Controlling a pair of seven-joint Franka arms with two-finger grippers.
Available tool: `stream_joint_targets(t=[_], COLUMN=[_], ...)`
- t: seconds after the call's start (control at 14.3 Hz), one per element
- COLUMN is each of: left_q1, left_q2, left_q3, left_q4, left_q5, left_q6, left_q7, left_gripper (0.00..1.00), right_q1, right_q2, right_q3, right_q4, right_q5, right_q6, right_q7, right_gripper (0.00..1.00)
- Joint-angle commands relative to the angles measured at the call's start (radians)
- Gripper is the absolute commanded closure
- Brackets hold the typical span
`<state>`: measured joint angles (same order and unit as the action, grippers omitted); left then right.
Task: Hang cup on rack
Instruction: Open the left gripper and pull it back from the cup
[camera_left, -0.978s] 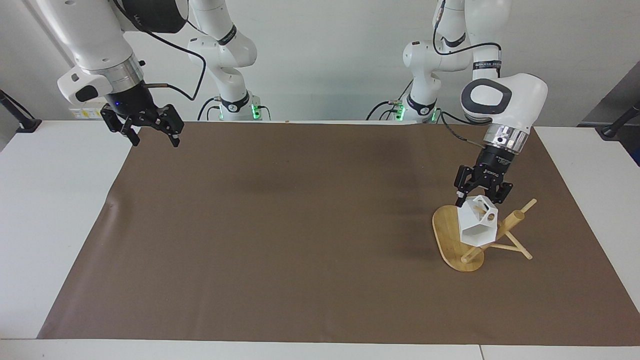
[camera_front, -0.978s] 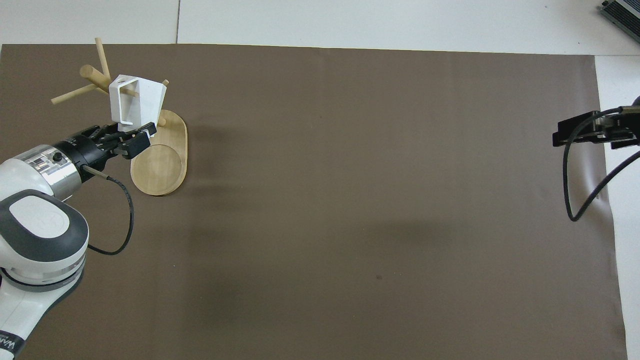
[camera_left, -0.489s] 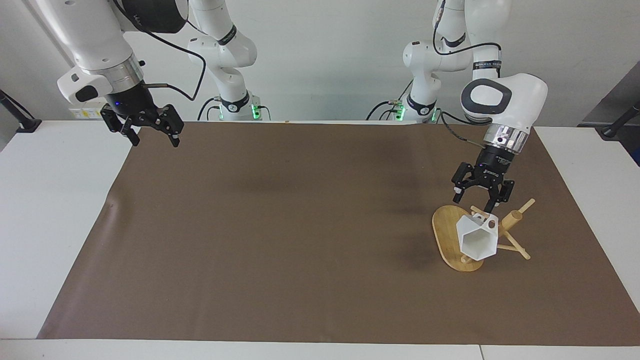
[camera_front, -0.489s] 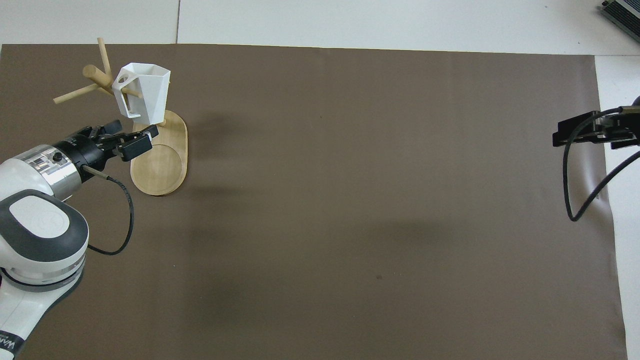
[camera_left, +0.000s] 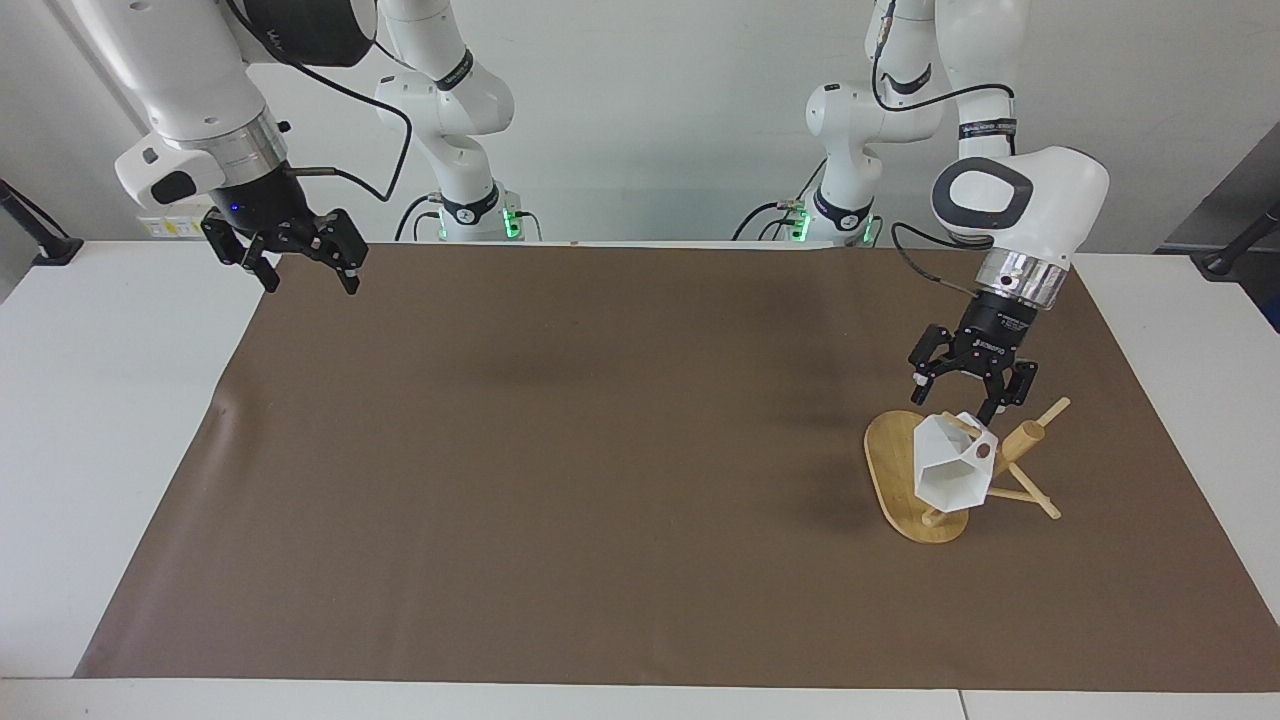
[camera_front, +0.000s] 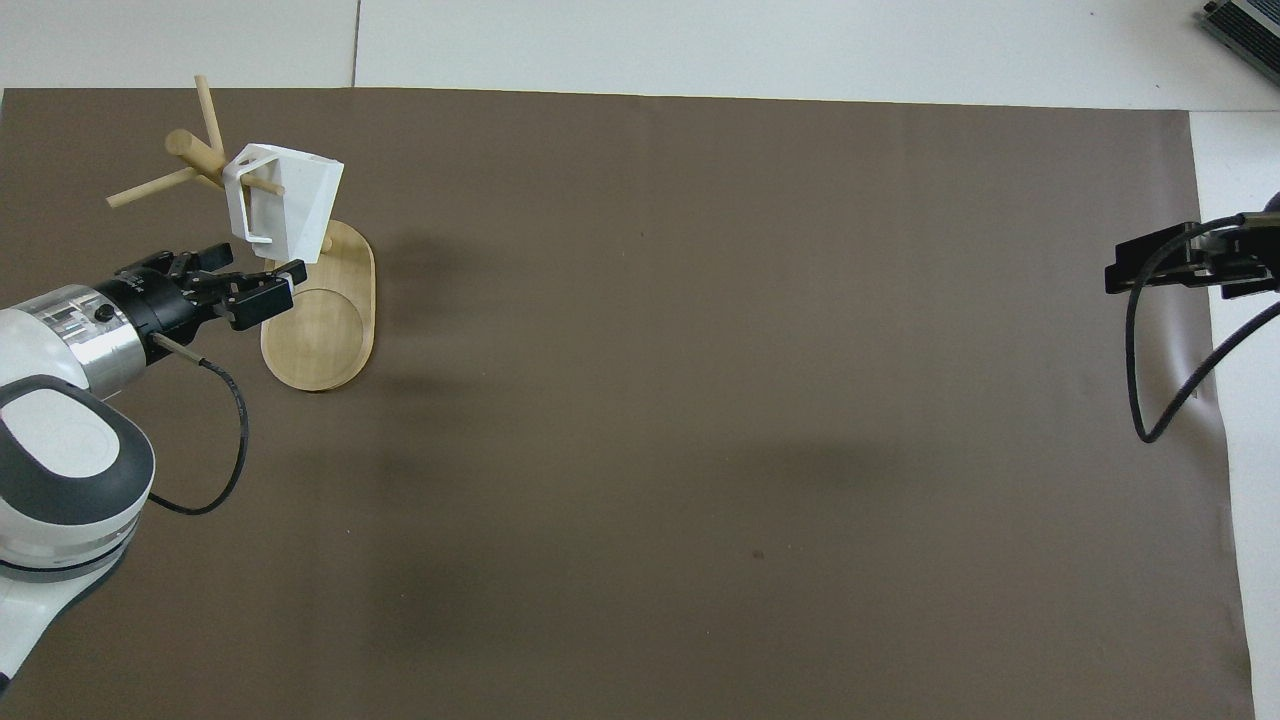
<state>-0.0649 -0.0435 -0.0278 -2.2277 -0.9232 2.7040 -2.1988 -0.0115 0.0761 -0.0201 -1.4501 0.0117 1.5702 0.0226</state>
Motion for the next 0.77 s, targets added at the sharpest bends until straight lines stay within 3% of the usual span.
stream_joint_targets(t=[0.0, 0.28, 0.7], left_q1=[0.045, 0.082, 0.114], left_q2=[-0.047, -0.101, -0.113], left_q3=[-0.003, -0.001, 0.000], left_q4=[0.005, 0.058, 0.227], left_q5=[0.102, 0.357, 0.529], left_q6=[-0.114, -0.306, -0.544], left_q7=[-0.001, -0.001, 0.101], left_gripper=[0.00, 0.00, 0.00], right_q1=[-0.005, -0.005, -0.005], right_q2=[-0.002, -0.002, -0.002], right_q3=[0.003, 0.003, 0.003], right_q4=[-0.006, -0.006, -0.006], right_q5=[0.007, 0.007, 0.007], right_q6=[-0.001, -0.001, -0.001], right_q7=[-0.001, -0.001, -0.001], right_gripper=[0.00, 0.00, 0.00])
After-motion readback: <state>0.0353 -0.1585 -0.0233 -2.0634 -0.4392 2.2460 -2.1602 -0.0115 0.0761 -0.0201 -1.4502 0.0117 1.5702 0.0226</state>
